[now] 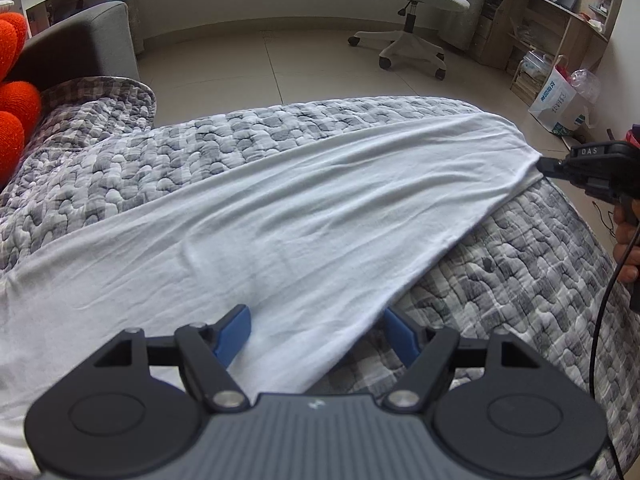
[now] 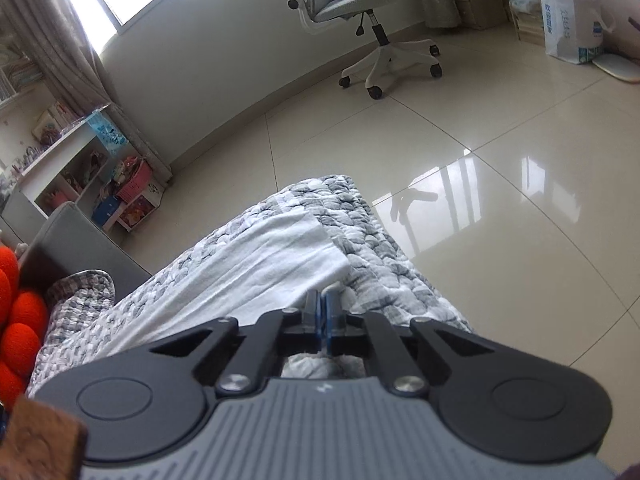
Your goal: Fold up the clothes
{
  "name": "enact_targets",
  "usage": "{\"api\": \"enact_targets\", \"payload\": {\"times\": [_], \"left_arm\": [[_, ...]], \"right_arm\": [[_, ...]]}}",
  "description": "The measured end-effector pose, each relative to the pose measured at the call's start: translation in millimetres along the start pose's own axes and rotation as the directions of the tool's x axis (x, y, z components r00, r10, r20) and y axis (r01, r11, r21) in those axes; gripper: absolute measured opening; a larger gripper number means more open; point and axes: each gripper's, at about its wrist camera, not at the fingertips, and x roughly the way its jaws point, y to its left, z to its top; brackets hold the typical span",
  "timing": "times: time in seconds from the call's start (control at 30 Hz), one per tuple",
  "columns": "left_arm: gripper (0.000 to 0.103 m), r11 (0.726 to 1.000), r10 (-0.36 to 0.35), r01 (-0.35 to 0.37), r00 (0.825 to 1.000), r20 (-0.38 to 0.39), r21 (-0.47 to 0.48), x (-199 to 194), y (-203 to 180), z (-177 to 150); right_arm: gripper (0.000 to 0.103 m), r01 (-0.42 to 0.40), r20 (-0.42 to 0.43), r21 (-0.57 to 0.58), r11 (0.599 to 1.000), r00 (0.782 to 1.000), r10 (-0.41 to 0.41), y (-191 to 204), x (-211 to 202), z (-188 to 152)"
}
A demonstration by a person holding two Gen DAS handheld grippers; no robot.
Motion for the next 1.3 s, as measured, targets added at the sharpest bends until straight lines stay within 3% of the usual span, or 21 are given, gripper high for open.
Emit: {"api": "enact_targets", "payload": {"times": [0.23,0.57,0.77,0.83,0.93,1.03,1.1,1.13,1.17,1.23,1.3], "left_arm": [[0.075,1.0,-0.018,0.018,1.0,-0.014,0.008,-6.0,8.4,-6.8],[0.075,0.998,-0.063,0.063,0.998,-0.022,-0.01,-17.1,26.7,-18.9],[0.075,0.997,-0.082,0.083,0.996,-0.02,0.007,-21.6,31.8,-25.8],[0.077,0.996,-0.09,0.09,0.996,-0.02,0.017,-22.6,31.4,-27.9],[0.077,0.995,-0.097,0.098,0.995,-0.02,0.028,-23.4,32.1,-29.3],[0.077,0.994,-0.107,0.107,0.994,-0.019,0.019,-23.6,35.0,-28.9],[0.077,0.994,-0.108,0.108,0.994,-0.019,0.016,-24.1,35.4,-29.0],[0.077,0.994,-0.109,0.109,0.994,-0.019,0.013,-24.4,35.5,-28.9],[0.077,0.994,-0.109,0.11,0.994,-0.019,0.011,-24.5,35.7,-28.7],[0.077,0.994,-0.111,0.111,0.994,-0.018,0.006,-24.9,36.1,-28.5],[0.077,0.994,-0.11,0.111,0.994,-0.018,0.003,-25.3,36.2,-28.9]], "right_arm": [[0.001,0.04,0.029,-0.002,0.999,0.999,-0.04,-4.9,12.2,2.1],[0.001,0.004,0.101,0.073,0.997,0.995,-0.012,-7.9,11.5,12.6],[0.001,-0.022,0.053,0.124,0.992,0.998,0.016,-14.5,20.5,9.4],[0.002,-0.068,0.05,0.166,0.984,0.997,0.06,-20.8,19.4,8.1],[0.014,-0.136,0.058,0.266,0.954,0.99,0.125,-32.8,13.0,9.8],[0.016,-0.183,0.074,0.346,0.92,0.983,0.167,-42.1,7.0,13.5],[0.032,-0.205,0.077,0.37,0.906,0.979,0.19,-42.2,3.7,16.0],[0.053,-0.213,0.078,0.374,0.902,0.977,0.199,-40.5,2.2,17.1],[0.061,-0.219,0.078,0.376,0.9,0.976,0.204,-38.4,1.9,17.8],[0.061,-0.227,0.075,0.379,0.897,0.974,0.214,-34.1,2.0,19.1],[0.061,-0.181,0.048,0.348,0.92,0.983,0.176,-25.6,8.4,20.4]]}}
